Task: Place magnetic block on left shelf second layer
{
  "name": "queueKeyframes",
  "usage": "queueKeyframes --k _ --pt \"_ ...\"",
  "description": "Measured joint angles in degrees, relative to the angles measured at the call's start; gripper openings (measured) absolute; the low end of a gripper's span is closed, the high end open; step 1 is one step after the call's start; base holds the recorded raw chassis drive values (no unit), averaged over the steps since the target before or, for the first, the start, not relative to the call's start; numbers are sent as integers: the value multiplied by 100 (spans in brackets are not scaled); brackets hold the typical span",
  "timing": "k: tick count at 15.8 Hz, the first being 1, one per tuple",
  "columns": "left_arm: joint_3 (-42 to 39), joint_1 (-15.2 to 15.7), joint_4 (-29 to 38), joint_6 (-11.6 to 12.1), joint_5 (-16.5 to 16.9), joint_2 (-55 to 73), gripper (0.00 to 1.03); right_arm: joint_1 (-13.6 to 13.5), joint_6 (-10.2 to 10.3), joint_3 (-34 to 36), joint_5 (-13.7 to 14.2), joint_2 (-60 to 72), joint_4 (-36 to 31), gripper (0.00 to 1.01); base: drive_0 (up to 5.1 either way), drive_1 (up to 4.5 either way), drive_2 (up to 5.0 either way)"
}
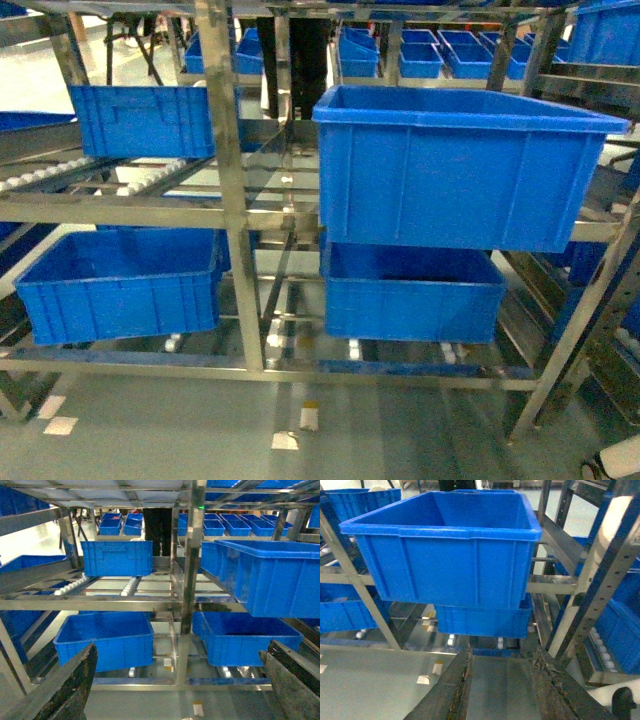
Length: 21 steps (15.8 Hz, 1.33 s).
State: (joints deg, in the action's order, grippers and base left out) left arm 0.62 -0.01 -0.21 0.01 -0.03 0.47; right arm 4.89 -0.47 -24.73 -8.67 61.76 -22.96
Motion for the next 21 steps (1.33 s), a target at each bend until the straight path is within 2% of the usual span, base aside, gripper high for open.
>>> queueKeyframes --k 8,16,21 --pt "0 -4 13 0 -31 0 98 -42 0 -4 -46 0 0 31 -505 241 241" --pt "0 -4 0 0 -4 0 98 -22 0 2 2 -11 4 31 0 0 0" --pt "0 -4 4 0 -2 0 98 -33 0 2 -4 0 11 31 -1 430 -433"
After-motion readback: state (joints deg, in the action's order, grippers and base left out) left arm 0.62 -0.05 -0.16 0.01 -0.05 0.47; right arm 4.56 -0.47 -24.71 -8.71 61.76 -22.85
